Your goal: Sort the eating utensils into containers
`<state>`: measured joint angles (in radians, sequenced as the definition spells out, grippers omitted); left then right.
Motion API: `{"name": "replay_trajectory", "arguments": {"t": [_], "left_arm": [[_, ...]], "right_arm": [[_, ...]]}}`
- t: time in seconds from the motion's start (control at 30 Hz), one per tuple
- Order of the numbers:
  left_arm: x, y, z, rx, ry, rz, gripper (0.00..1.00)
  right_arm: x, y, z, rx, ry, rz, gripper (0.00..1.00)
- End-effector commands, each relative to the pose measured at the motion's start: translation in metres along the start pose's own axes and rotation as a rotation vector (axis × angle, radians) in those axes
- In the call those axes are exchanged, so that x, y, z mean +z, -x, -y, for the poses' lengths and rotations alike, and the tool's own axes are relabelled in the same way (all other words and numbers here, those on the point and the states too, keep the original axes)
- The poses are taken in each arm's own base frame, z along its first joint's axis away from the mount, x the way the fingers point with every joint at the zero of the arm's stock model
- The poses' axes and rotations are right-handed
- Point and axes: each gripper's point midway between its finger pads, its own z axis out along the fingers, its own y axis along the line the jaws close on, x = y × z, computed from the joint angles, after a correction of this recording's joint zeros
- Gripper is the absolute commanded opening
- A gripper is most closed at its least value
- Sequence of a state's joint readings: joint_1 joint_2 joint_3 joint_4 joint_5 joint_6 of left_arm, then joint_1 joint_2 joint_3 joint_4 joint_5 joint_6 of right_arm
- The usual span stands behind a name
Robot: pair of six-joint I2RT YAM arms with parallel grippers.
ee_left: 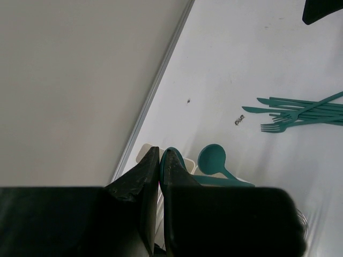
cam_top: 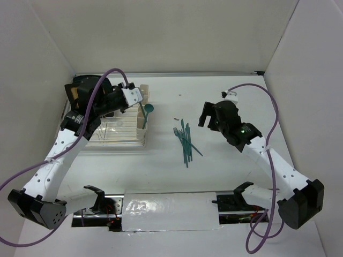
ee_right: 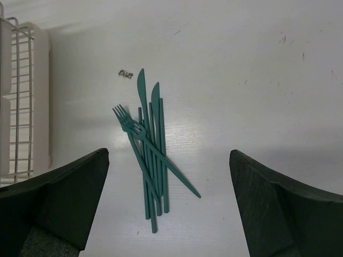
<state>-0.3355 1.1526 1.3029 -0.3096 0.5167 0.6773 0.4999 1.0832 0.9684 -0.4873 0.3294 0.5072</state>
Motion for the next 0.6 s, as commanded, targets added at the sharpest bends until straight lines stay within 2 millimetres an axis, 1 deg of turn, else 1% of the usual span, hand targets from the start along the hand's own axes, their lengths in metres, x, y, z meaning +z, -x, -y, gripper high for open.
{"name": "replay_trajectory", "arguments": {"t": [0.0,0.07,0.1,0.13,0.17,0.23,0.3,0.33,0.37,0.43,0.47,0.5,0.57], "left_arm": [[-0.014,0.017,-0.014,0.044,0.048,0.021,0.0],[-0.018,0.008,-0.015,0.041,0.061,0.004,0.0],[-0.022,0.011,-0.018,0.052,0.075,0.016,0.0],[-0.024,0.013,-0.017,0.055,0.079,0.025,0.0],[-0.025,0.01,-0.016,0.053,0.082,0.022,0.0],[-0.026,0.007,-0.016,0.057,0.087,0.018,0.0],[-0.02,0.0,-0.014,0.051,0.084,0.01,0.0],[-0.02,0.001,-0.014,0.052,0.084,0.015,0.0],[-0.018,-0.003,-0.01,0.048,0.077,0.012,0.0],[-0.009,-0.015,-0.001,0.029,0.048,-0.006,0.0],[-0.006,-0.013,0.002,0.037,0.036,0.001,0.0],[-0.004,-0.019,0.006,0.033,0.028,-0.007,0.0],[0.0,-0.017,0.013,0.05,0.008,-0.002,0.0]], "right_arm": [[0.003,0.008,-0.005,0.004,0.044,0.019,1.0],[0.005,0.003,-0.002,0.008,0.044,0.013,1.0],[0.005,0.005,-0.005,0.009,0.061,0.017,1.0],[0.005,0.006,-0.003,0.016,0.06,0.015,1.0],[0.008,0.002,0.001,0.014,0.048,0.007,1.0],[0.009,0.0,-0.003,0.014,0.068,-0.004,1.0],[0.015,-0.006,-0.001,0.016,0.068,-0.017,1.0],[0.016,-0.008,-0.002,0.014,0.075,-0.024,1.0],[0.019,-0.018,-0.003,0.007,0.093,-0.049,1.0],[0.022,-0.026,-0.007,-0.01,0.121,-0.064,1.0],[0.024,-0.037,-0.005,-0.019,0.13,-0.094,1.0],[0.025,-0.038,-0.005,-0.027,0.133,-0.091,1.0],[0.027,-0.042,-0.004,-0.039,0.133,-0.095,1.0]]}}
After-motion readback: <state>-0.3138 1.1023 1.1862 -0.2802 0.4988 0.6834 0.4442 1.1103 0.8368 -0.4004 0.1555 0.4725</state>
